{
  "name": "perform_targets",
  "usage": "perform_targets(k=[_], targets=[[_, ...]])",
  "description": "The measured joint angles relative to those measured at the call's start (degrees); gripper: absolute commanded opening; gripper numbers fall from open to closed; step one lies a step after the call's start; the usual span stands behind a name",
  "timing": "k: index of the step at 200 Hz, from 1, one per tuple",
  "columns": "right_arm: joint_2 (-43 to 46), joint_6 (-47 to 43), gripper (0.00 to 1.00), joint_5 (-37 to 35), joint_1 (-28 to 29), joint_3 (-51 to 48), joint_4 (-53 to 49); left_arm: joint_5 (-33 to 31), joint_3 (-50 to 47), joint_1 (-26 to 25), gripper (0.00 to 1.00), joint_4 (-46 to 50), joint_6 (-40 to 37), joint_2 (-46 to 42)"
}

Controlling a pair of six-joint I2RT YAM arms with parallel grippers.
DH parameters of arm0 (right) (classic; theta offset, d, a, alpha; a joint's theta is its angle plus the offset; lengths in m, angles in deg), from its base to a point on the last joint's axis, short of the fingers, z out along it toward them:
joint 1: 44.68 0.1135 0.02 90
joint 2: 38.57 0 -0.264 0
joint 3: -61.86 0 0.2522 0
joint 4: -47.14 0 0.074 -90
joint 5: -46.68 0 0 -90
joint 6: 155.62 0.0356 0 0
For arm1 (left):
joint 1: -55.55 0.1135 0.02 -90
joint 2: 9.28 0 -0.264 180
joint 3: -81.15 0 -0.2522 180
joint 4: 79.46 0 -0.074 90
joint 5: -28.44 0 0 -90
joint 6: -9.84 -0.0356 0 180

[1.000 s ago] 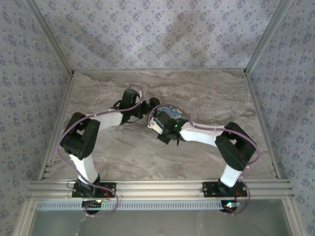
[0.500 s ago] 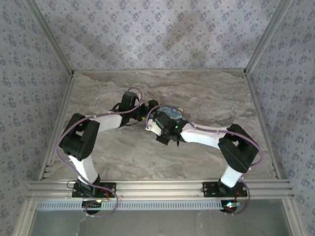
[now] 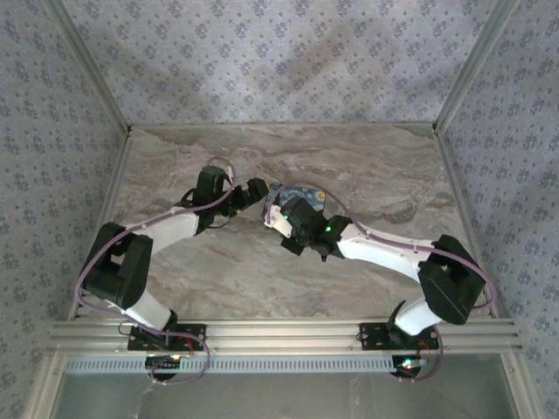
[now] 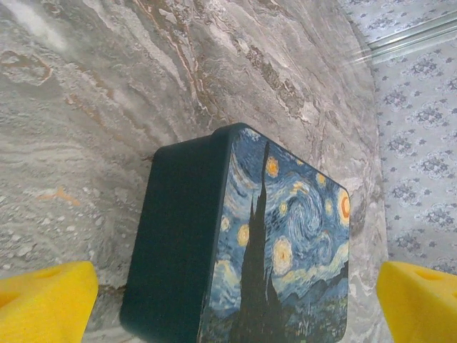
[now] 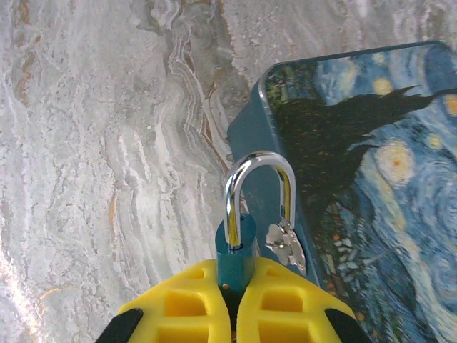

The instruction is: Unlock the padlock with the key

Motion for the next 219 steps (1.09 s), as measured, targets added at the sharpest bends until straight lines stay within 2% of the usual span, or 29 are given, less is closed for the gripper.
perform_targets(k=[34, 61, 113, 168, 219], targets=[[5.03, 3.04, 0.00, -0.24, -1.40, -2.05, -0.35, -2.16, -1.53, 0.00, 1.00, 2.89, -2.32, -3.80], [9.25, 6.51, 0.00, -1.53, -4.94, -3.58, -1.29, -3.87, -2.89, 0.00, 1.00, 5.62, -3.91, -6.36], [14.05, 17.92, 0.00, -3.63, -19.23, -4.76, -5.20, -8.00, -4.74, 0.00, 1.00, 10.51, -6.84, -10.54], [8.83, 29.81, 0.00, -1.68, -32.22, -5.42, -8.26, -10.23, -6.12, 0.11, 1.00, 12.70, -8.13, -12.85], [-0.46, 34.60, 0.02, 1.86, -34.03, -5.31, -8.48, -11.65, -6.84, 0.50, 1.00, 14.29, -8.72, -14.19]])
